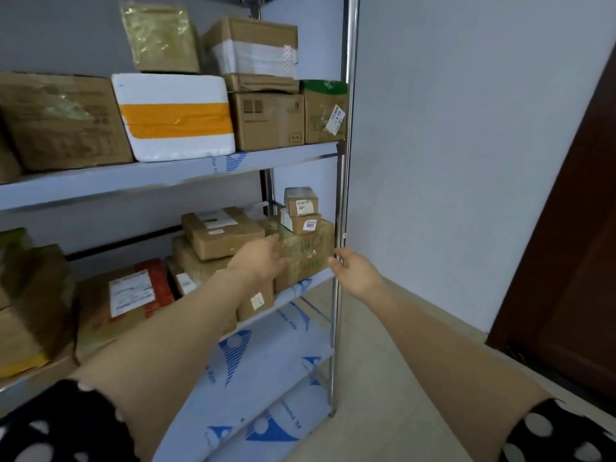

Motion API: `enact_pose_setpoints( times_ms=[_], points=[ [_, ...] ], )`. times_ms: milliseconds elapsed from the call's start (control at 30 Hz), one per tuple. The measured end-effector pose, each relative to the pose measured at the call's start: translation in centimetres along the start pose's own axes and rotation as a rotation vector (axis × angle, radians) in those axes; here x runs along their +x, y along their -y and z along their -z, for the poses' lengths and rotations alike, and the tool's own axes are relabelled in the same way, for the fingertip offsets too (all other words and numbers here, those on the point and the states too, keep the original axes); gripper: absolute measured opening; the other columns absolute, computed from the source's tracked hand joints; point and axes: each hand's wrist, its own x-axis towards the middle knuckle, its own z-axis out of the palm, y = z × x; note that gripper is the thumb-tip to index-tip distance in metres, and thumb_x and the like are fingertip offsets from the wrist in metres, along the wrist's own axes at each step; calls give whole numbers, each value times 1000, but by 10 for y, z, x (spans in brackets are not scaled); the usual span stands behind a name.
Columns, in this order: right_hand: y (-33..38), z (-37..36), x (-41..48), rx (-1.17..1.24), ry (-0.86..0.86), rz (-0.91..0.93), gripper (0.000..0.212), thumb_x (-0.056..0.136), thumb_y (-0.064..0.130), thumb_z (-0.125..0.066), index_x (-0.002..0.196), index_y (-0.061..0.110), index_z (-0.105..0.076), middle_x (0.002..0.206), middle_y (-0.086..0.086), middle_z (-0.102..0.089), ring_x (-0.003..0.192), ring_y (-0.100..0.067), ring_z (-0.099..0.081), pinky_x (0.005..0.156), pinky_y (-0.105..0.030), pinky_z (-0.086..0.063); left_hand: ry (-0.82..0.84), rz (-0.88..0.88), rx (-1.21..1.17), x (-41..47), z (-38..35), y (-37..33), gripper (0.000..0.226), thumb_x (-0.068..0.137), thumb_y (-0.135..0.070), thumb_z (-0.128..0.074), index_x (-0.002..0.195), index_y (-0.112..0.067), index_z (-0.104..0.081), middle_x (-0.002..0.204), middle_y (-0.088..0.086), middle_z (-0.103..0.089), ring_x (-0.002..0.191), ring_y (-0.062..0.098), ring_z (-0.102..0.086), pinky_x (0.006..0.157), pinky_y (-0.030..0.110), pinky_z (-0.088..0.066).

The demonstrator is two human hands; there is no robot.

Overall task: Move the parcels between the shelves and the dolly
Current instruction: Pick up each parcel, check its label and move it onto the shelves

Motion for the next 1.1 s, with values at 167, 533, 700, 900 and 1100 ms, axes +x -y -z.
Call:
enact_pose_setpoints(
  times_ms=[167,533,700,900,1100],
  points=[
    [7,17,94,0,-37,60,38,103,24,-35,135,9,-48,130,-11,-56,121,-29,-51,96,-33,-41,-77,32,-110,89,-2,-6,44,96,-27,-52,135,-7,-49,134,13,-54,122,29,-50,94,32,-40],
    [-5,26,231,26,8,66,41,105,22,-28,139,3,-42,140,-16,-48,128,-30,-45,99,-31,-36,-157,261,-313,217,-16,-14,31,100,-27,-45,109,-3,-63,107,17,-64,103,34,-58,84,36,-46],
    [-13,21,270,107,94,79,40,105,20,-29,139,2,-39,139,-17,-47,125,-28,-46,94,-29,-38,-194,352,-416,245,-24,-21,34,100,-24,-43,105,3,-63,108,23,-63,104,37,-58,88,40,-47],
    [-27,14,300,152,218,193,35,104,27,-32,127,9,-51,119,-11,-58,115,-28,-53,102,-39,-40,-294,510,-435,261,-41,-42,30,97,-26,-52,109,-2,-64,107,17,-66,100,31,-61,84,38,-49],
    [-35,18,302,372,189,351,40,102,27,-39,139,15,-47,132,-7,-57,122,-24,-52,104,-39,-42,-578,660,-632,254,-44,-65,24,94,-25,-59,108,-6,-61,103,10,-66,83,19,-58,72,29,-46]
  ],
)
